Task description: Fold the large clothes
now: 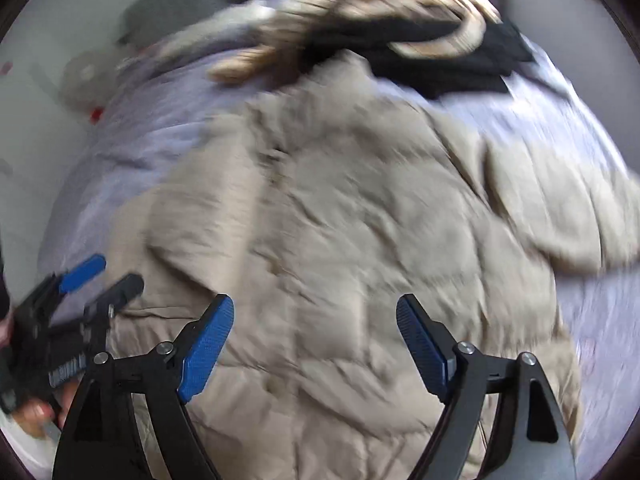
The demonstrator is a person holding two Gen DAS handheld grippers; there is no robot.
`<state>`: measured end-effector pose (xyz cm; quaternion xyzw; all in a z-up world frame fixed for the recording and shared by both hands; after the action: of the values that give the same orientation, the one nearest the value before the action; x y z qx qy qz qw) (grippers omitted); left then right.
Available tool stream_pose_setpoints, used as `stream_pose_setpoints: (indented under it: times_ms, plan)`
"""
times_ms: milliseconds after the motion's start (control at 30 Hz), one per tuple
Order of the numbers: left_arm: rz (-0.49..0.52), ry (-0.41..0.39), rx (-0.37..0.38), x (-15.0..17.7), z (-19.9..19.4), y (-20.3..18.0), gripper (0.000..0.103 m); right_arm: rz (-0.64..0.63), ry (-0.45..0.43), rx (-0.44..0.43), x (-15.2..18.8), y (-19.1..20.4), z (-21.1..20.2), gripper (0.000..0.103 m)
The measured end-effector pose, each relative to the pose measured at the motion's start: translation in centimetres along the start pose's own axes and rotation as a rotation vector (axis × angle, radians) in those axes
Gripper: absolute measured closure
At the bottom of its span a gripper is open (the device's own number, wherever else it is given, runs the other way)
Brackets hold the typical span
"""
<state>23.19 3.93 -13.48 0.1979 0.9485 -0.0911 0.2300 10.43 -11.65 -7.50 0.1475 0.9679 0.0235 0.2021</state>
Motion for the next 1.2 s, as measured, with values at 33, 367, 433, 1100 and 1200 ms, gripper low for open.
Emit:
stream_pose_setpoints:
  times_ms: [33, 367, 433, 1100, 1200]
  plan:
    - [-0.077, 0.021, -0.017, -0.3, 0.5, 2.8, 0.022, -0.095, -0.006, 0.043, -0.6, 2.2, 0.6, 0.016]
    - [-0.470, 0.189, 0.198, -0.1, 7.6, 14.2, 0.022, -0.402, -0.056, 0.415, -4.0, 6.6, 8.0, 0.017]
    - [-0.454, 0.199, 0.194, -0.8, 8.8, 13.7, 0.022, -0.194, -0.045, 0.384, -5.4, 2.6, 7.7, 0.017]
    - [-0.327, 0.107, -0.084, -4.9, 8.5, 13.2, 0.036, 0.442, 0.095, -0.077, -6.7, -15.4, 8.1, 0.093]
    - [-0.308, 0.137, -0.078, -4.3, 10.0, 12.1, 0.036, 0.400, 0.105, 0.025, -5.6, -15.6, 7.5, 0.093]
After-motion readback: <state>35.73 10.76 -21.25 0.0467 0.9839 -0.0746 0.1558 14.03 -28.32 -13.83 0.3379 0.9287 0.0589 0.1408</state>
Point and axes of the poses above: each gripper's, at about its wrist camera, not at the fingertips, and z roughly the way its jaws point, y to its left, x to its underside, the point moved 2 cm from there along z, roughly the way its jaws point, and after that the axes turned 4 degrees about y, right-handed, at the moved point
